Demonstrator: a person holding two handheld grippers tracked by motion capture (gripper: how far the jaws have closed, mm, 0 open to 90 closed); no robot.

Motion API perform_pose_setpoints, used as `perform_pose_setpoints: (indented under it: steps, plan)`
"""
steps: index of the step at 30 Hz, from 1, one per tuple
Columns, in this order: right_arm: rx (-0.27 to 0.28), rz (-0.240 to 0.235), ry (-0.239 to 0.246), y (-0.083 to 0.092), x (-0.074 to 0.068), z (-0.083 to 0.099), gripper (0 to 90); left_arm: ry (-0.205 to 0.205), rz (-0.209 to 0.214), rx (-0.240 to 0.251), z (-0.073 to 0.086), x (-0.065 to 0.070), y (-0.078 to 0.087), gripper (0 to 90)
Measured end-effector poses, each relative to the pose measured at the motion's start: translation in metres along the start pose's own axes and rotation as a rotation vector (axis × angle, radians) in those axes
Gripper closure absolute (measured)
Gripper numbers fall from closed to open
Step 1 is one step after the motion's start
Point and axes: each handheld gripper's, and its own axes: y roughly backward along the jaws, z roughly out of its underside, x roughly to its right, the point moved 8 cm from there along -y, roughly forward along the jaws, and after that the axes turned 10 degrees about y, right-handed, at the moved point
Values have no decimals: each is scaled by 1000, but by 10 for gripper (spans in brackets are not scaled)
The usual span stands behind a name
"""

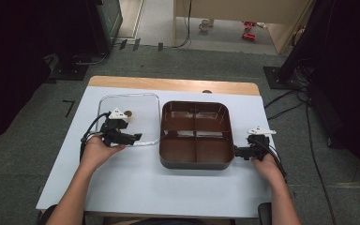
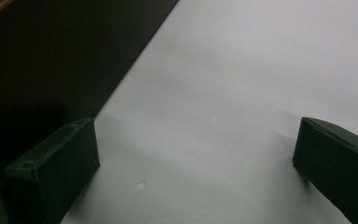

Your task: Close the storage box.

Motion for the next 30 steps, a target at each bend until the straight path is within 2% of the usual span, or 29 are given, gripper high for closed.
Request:
perform_pose_setpoints:
  steps: [9,15,19,20,23,24,27,30]
  plan:
    - [0,-1,0,0,0,0,0,-1,-22,11,-10,-11,-4,224]
    - [0,0,0,0,0,0,0,8,-43,23,-20,-25,-7,224]
    - [-1,0,0,0,0,0,0,21,-62,38,-30,-40,-11,242]
    - [-1,0,0,0,0,0,0,21,-62,38,-30,-40,-11,244]
    - [-1,0,0,0,0,0,0,39,-78,48,-35,-50,-17,252]
    - [-1,0,0,0,0,0,0,46,-83,46,-36,-58,-21,254]
    - [-1,-1,0,0,0,0,0,50,-104,51,-37,-66,-25,262]
    - [-1,-1,0,0,0,0,0,67,-107,66,-37,-73,-30,319]
